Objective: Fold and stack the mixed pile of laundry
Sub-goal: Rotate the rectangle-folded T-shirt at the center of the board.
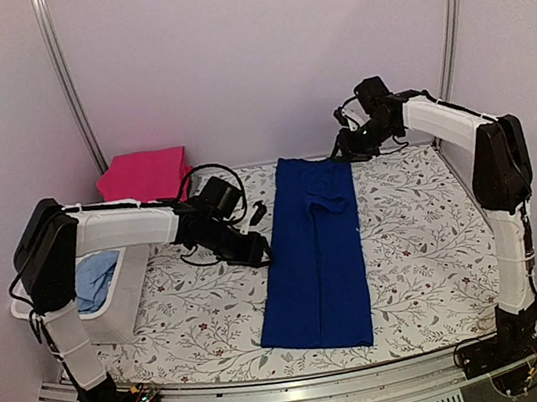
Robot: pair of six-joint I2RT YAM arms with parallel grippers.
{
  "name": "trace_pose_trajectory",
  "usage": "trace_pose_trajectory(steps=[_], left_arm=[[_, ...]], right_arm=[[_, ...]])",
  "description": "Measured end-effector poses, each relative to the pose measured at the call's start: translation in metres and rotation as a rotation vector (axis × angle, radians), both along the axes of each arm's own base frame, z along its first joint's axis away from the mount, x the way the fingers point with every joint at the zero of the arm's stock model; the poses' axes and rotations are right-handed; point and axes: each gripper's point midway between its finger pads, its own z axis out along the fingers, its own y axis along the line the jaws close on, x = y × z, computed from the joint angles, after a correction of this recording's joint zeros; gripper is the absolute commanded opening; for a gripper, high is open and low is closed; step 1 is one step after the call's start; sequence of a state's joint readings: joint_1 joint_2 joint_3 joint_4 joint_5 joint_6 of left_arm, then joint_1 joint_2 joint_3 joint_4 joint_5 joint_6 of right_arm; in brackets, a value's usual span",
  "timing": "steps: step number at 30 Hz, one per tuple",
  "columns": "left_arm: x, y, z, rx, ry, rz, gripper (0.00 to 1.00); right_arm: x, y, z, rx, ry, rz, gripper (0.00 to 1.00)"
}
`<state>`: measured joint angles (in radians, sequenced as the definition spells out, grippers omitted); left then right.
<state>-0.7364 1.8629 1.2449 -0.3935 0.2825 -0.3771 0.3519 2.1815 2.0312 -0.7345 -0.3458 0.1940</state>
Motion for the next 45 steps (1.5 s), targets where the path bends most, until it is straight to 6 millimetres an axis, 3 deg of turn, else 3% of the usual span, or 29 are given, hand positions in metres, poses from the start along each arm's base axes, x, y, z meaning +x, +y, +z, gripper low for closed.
trace_pose_trajectory(steps=[3, 8, 11, 18, 26, 27, 30, 33, 36, 40, 42, 43, 45], left_arm=[[0.000, -0.012, -0.008, 0.007, 0.003, -0.036, 0.39], [-0.006, -0.029, -0.018, 0.014, 0.006, -0.092, 0.31], [-0.008, -0.039, -0.026, 0.021, 0.013, -0.114, 0.28], [-0.008, -0.045, -0.054, 0.057, 0.048, -0.122, 0.25], [0.010, -0.058, -0.054, 0.053, 0.024, -0.096, 0.26], [0.011, -0.059, -0.054, 0.054, 0.022, -0.093, 0.28], [0.015, -0.057, -0.052, 0.068, 0.006, -0.077, 0.48], [0.020, -0.051, -0.039, 0.082, -0.034, -0.054, 0.68], [0.024, -0.042, 0.004, 0.058, -0.127, -0.029, 0.95], [0.029, -0.031, 0.107, -0.073, -0.321, 0.031, 1.00], [0.031, -0.022, 0.154, -0.148, -0.398, 0.088, 1.00], [0.031, -0.019, 0.168, -0.176, -0.415, 0.099, 1.00], [0.030, -0.015, 0.178, -0.214, -0.403, 0.108, 1.00]], right_arm=[[-0.038, 0.013, -0.018, 0.014, 0.074, 0.044, 0.29], [-0.108, 0.028, -0.097, -0.030, 0.297, 0.102, 0.27], [-0.130, 0.031, -0.120, -0.047, 0.366, 0.116, 0.26], [-0.109, 0.025, -0.151, -0.061, 0.383, 0.074, 0.24], [-0.052, 0.018, -0.149, -0.032, 0.322, 0.033, 0.25], [-0.047, 0.018, -0.148, -0.032, 0.315, 0.033, 0.26], [-0.040, 0.015, -0.143, -0.045, 0.302, 0.028, 0.31], [-0.040, 0.012, -0.129, -0.050, 0.288, 0.024, 0.42], [-0.042, 0.004, -0.091, -0.062, 0.215, 0.011, 0.50], [-0.044, -0.014, 0.018, -0.043, -0.024, -0.052, 0.88], [-0.050, -0.029, 0.078, -0.015, -0.154, -0.109, 0.94], [-0.056, -0.036, 0.106, 0.008, -0.218, -0.121, 0.94], [-0.070, -0.049, 0.141, 0.047, -0.287, -0.136, 0.95]])
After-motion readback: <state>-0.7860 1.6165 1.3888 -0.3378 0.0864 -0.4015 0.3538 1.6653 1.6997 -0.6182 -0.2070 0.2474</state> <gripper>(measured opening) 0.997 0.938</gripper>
